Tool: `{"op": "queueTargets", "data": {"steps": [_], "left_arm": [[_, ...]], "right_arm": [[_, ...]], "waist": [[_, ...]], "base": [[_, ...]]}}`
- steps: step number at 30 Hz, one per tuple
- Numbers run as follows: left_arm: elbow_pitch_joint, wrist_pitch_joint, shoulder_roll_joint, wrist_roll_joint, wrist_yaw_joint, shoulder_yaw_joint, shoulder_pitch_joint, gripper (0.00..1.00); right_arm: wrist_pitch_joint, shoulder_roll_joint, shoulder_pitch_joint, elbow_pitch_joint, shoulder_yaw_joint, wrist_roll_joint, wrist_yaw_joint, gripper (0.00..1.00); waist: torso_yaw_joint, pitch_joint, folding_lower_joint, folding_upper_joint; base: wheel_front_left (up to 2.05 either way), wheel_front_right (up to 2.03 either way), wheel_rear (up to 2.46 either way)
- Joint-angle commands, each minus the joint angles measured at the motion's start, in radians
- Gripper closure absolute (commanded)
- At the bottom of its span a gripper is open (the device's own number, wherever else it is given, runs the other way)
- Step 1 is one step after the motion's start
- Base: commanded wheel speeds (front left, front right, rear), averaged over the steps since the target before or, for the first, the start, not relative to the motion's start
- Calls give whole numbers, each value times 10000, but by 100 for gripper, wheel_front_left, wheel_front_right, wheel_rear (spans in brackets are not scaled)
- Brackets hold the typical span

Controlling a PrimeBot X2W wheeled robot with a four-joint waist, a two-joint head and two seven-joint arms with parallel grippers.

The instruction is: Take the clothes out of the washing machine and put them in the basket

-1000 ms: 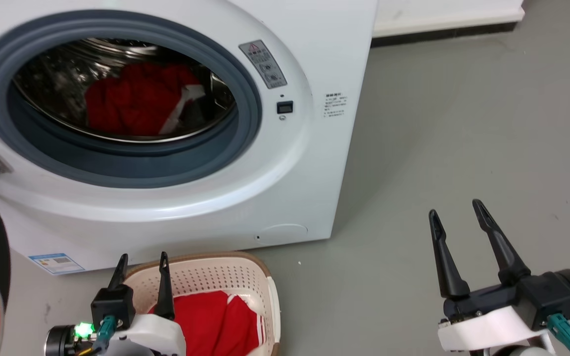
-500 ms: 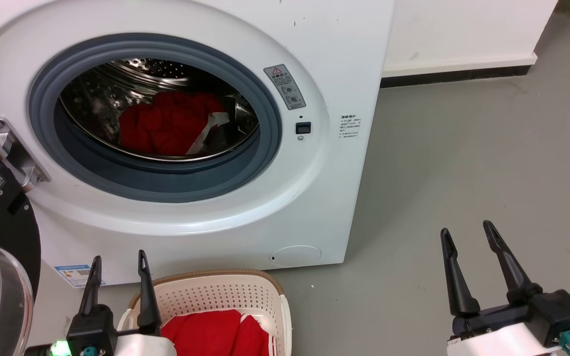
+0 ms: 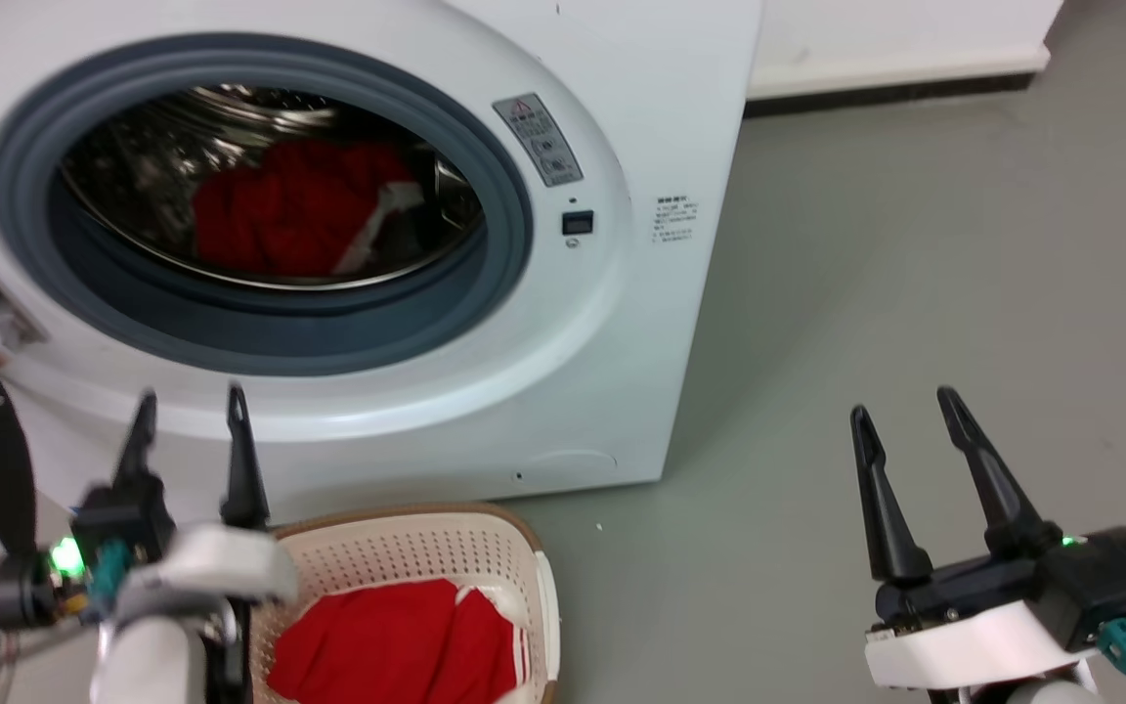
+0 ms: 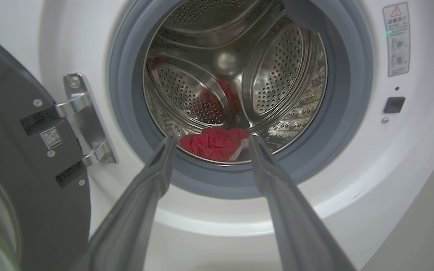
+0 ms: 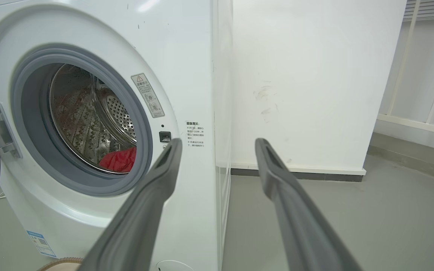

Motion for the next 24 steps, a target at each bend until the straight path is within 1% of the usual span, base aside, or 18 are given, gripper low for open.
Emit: {"op": "queueTargets", "data": {"steps": [1, 7, 12, 21, 24], "left_arm": [[292, -23, 172, 1, -106, 94, -580, 0], [2238, -23, 996, 145, -482, 186, -2931, 0], [3598, -12, 1767, 315, -706, 94, -4911, 0], [5941, 1254, 3252, 654, -1197, -364, -8967, 0], [6347, 1786, 3503, 842, -1280, -647, -9976, 0]], "right_arm": [[-20, 2, -234, -66, 67, 35, -7, 0], [-20, 2, -959, -253, 174, 224, -7, 0], [-20, 4, -1507, -469, 211, 457, -7, 0], [-20, 5, -2385, -950, 127, 845, -7, 0], [-20, 5, -2612, -1126, 63, 971, -7, 0]], "waist": [[-313, 534, -1, 0], [-874, 1761, -1, 0], [-1301, 2814, -1, 0], [-1813, 4660, -1, 0], [-1877, 5223, -1, 0]], "base": [[0, 0, 0], [0, 0, 0], [0, 0, 0], [0, 0, 0], [0, 0, 0]]}}
